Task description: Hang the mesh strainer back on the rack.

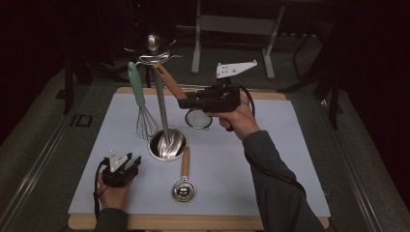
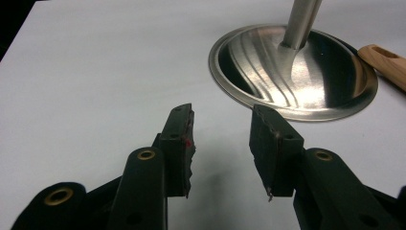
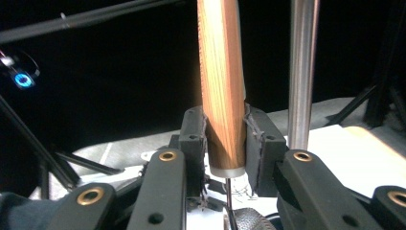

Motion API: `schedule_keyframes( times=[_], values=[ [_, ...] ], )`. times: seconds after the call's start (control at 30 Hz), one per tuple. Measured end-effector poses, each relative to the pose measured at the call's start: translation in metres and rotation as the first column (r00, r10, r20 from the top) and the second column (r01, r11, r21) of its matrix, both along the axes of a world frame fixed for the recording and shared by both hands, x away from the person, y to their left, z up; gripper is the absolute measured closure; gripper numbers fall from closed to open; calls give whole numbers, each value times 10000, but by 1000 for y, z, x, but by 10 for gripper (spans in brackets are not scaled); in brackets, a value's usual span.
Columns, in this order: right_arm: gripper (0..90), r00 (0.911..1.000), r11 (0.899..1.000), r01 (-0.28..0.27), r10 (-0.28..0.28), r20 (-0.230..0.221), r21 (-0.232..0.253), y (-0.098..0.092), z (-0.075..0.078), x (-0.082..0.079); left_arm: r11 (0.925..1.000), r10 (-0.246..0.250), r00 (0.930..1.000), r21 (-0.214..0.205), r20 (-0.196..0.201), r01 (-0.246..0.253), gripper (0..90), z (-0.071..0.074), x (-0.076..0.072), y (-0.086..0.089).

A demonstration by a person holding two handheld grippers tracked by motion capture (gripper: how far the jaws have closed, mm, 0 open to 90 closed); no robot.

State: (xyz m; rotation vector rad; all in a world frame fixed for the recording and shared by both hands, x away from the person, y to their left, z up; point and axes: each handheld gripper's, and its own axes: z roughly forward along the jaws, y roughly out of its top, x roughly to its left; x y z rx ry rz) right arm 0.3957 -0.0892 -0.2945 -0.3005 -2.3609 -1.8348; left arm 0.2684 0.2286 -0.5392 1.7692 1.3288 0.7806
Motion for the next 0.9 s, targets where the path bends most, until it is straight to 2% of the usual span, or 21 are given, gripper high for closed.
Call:
schedule_keyframes(
  times=[0.07, 0.17, 0.23, 0.33, 0.4, 0.53, 0.57, 0.67, 0.73, 0.8, 0.9],
  values=[
    [700, 9992, 10000, 27, -24, -398, 86, 1, -2, 5, 10000, 2, 10000, -10, 5, -2, 610, 0, 0, 0],
    [694, 9992, 9997, 248, -250, -322, -73, 4, -3, 4, 10000, 2, 10000, -28, 13, -2, 609, 0, 0, 0],
    [685, 9983, 9978, 577, -577, 11, -335, 7, -2, 1, 10000, 6, 10000, -30, 16, -6, 609, 0, 0, 0],
    [671, 9893, 9873, 1363, -1314, 628, -810, 10, 0, -4, 10000, 11, 10000, -18, 22, -11, 609, 0, 0, 0],
    [669, 9796, 9779, 1789, -1670, 1115, -1078, 13, 3, -9, 10000, 10, 10000, -13, 26, -10, 609, 0, 0, 0],
    [659, 9534, 9536, 2511, -2141, 2126, -1660, 21, 7, -17, 10000, -1, 10000, 23, -2, 1, 609, 0, 0, 0],
    [661, 9498, 9496, 2598, -2183, 2242, -1756, 23, 7, -18, 10000, 5, 10000, 21, 11, -5, 609, 0, 0, 0],
    [671, 9473, 9472, 2618, -2155, 2372, -1850, 26, 6, -20, 10000, -5, 10000, 25, 12, 5, 608, 0, 0, 0],
    [672, 9483, 9478, 2595, -2139, 2344, -1852, 27, 6, -20, 10000, -10, 10000, 9, 16, 10, 609, 0, 0, 0],
    [680, 9457, 9464, 2600, -2095, 2485, -1915, 30, 6, -22, 10000, -12, 10000, 2, 16, 12, 608, 0, 0, 0],
    [732, 9463, 9496, 2469, -1934, 2590, -1931, 30, 7, -23, 10000, 3, 10000, 23, 15, -3, 608, 0, 0, 0]
  ],
)
